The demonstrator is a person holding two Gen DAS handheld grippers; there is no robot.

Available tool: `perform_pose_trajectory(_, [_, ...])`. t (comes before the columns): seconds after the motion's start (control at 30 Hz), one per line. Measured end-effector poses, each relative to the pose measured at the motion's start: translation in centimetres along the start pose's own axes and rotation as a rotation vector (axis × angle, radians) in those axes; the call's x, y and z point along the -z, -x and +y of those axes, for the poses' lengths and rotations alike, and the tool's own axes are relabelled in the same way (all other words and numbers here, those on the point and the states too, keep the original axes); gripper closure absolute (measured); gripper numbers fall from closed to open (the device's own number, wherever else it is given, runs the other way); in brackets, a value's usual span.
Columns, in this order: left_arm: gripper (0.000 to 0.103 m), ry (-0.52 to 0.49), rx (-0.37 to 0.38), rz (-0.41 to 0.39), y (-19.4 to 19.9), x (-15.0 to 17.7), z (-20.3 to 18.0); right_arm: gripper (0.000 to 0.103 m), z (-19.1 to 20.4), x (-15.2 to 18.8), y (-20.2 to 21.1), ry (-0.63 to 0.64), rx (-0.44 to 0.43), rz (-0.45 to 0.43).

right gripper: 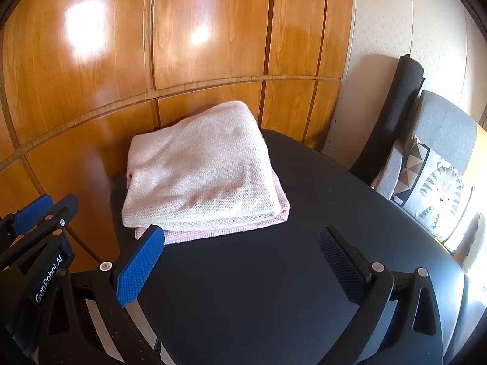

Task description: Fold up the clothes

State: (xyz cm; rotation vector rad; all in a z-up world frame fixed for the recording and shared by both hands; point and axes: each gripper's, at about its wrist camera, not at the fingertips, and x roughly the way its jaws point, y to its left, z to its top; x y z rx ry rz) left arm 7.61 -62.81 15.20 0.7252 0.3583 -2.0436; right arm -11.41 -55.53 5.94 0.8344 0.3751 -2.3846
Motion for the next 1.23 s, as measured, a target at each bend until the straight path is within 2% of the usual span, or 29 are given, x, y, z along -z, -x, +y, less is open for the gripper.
perform_pose_trajectory(0.13, [0.070,-0.025,-0.014,0.006,0.13,-0.06,-0.27,0.000,0.05,-0.04,0.03,0.000,0.002,-0.003])
perform_pose_trajectory(0.3, [0.070,-0.012,0.011,0.017,0.00,0.03,-0.01,0.000,0.10,-0.09,0.02,0.005,0.006,-0.003])
perform_pose_trajectory(0.57, [0.070,-0.006,0.011,0.028,-0.10,0.06,0.13,0.000,0.26,-0.25,-0.12,0.009,0.004,0.002])
perform_pose_trajectory(1.1, [0.070,0.000,0.020,0.028,-0.30,0.10,0.14,0.000,0.35,-0.10,-0.16,0.006,0.002,0.007])
perform_pose_trajectory(1.23, [0.070,0.001,0.022,0.004,-0.16,0.29,0.27,0.000,0.33,-0.08,-0.16,-0.001,-0.002,0.007])
